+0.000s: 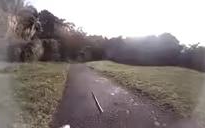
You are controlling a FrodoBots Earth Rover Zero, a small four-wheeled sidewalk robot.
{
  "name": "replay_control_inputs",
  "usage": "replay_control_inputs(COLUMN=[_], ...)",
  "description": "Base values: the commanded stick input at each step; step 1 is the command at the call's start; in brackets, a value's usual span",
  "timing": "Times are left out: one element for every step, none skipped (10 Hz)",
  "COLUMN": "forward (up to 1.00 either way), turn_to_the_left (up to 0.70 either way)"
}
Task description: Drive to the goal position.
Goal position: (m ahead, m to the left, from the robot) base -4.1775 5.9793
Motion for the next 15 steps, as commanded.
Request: replay_control_inputs(forward=[0.95,0.86,0.0,0.0,0.0,0.0,0.0,0.0,0.0,0.0,0.0,0.0,0.0,0.0,0.0], turn_to_the_left=[0.12,0.01,-0.1,-0.34,-0.71,-0.91,-1.0,-1.0,-1.0,-1.0,-1.0,-1.0,-1.0,-1.0,-1.0])
